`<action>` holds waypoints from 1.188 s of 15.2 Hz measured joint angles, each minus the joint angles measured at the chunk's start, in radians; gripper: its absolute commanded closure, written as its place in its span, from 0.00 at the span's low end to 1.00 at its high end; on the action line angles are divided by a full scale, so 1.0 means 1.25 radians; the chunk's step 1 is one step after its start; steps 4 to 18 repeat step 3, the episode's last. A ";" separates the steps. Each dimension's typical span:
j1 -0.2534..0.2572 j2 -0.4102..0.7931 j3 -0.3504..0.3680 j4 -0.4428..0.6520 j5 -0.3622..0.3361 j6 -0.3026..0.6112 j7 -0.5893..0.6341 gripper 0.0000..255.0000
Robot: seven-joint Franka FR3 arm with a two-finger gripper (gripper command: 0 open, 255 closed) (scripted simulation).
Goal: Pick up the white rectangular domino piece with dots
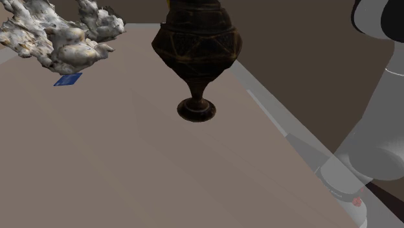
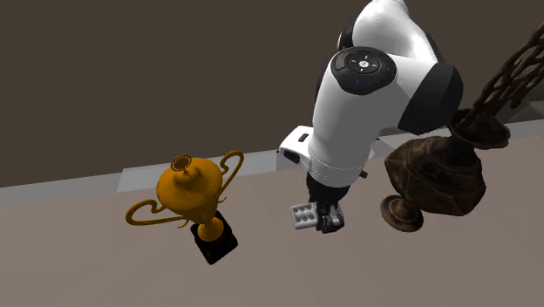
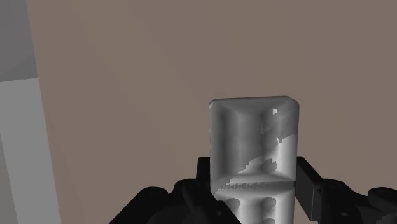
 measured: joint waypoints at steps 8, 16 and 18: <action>0.006 0.014 0.001 0.049 -0.007 -0.036 0.003 1.00; 0.006 0.014 0.001 0.049 -0.007 -0.036 0.003 1.00; 0.006 0.014 0.001 0.049 -0.007 -0.036 0.003 1.00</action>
